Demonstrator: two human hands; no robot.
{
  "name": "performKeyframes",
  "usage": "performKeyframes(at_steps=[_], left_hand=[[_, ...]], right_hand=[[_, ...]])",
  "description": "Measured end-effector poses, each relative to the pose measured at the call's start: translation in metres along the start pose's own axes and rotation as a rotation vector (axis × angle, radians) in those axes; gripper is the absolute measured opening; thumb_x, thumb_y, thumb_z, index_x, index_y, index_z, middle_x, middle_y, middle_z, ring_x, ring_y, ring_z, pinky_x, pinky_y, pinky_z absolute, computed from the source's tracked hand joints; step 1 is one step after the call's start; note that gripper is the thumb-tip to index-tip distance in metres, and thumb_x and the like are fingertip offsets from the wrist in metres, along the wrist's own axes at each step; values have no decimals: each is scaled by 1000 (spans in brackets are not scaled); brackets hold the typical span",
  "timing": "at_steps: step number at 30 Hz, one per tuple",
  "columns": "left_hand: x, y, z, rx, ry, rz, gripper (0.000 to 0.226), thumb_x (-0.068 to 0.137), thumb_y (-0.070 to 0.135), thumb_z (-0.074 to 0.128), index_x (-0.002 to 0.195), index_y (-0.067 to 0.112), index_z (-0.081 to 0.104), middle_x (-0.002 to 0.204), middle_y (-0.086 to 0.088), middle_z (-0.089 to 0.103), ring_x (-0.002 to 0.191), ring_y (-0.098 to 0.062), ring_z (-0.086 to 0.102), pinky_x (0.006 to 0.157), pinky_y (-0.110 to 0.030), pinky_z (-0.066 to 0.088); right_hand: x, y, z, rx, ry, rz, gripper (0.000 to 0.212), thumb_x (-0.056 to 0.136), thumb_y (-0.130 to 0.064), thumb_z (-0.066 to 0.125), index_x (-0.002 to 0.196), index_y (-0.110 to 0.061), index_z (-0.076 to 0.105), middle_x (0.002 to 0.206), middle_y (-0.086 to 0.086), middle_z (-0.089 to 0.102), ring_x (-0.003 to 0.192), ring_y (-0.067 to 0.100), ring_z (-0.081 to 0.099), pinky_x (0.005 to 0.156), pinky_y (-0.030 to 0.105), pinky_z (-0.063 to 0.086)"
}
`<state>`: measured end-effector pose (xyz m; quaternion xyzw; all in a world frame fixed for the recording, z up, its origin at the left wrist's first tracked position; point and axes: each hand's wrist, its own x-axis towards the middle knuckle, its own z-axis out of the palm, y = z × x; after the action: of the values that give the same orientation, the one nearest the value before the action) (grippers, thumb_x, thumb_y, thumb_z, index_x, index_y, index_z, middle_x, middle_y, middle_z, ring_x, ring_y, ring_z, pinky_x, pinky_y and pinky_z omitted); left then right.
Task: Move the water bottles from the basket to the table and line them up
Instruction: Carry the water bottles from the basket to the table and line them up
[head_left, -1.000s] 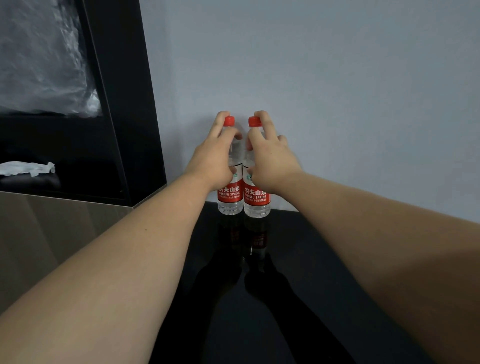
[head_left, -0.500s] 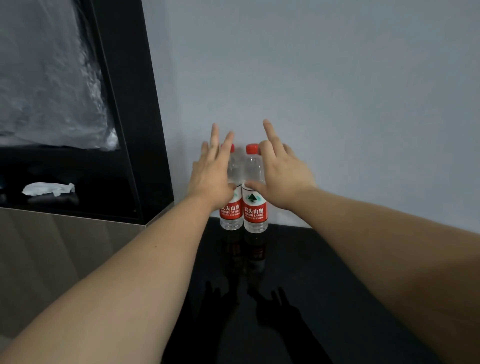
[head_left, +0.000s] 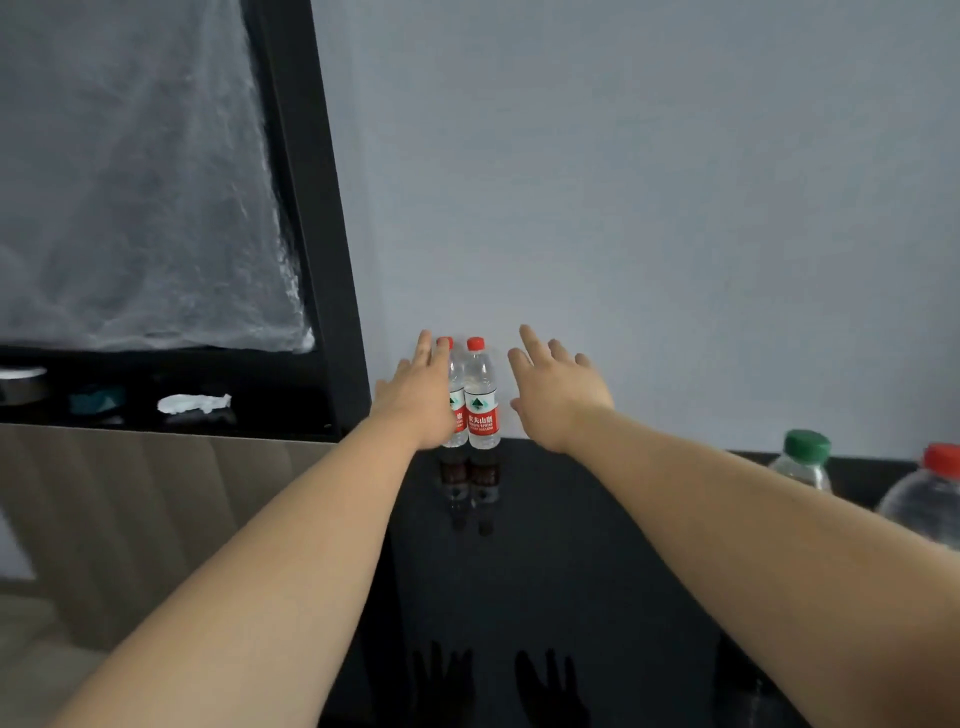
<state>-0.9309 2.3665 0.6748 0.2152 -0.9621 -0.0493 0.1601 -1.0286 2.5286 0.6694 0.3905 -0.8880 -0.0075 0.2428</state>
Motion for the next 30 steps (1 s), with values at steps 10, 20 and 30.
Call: performKeyframes(at_steps=[10,20,30], left_hand=[[-152,78,-20,108,-27,56,103,92,18,70,163,25,-5,170,5,-17,154,-30,19,114,-58,37],[-212,197,-4,92,60,198,88,97,26,65,163,23,7,171,0,-9,143,-32,40,101,-48,52],[-232,334,36,-12,136,435,88,96,30,66,162,21,8,172,-1,-8,149,-33,32,113,-53,41]], right_hand=[[-156,9,-50,-22,-66,30,74,103,-27,56,162,-19,12,172,8,-14,157,41,7,124,60,19],[-264,85,-62,-58,-43,141,75,100,-31,59,161,-19,15,171,10,-14,157,40,6,122,61,21],[-350,194,-71,-146,66,295,77,95,-23,54,161,-17,14,172,8,-8,158,36,3,123,61,16]])
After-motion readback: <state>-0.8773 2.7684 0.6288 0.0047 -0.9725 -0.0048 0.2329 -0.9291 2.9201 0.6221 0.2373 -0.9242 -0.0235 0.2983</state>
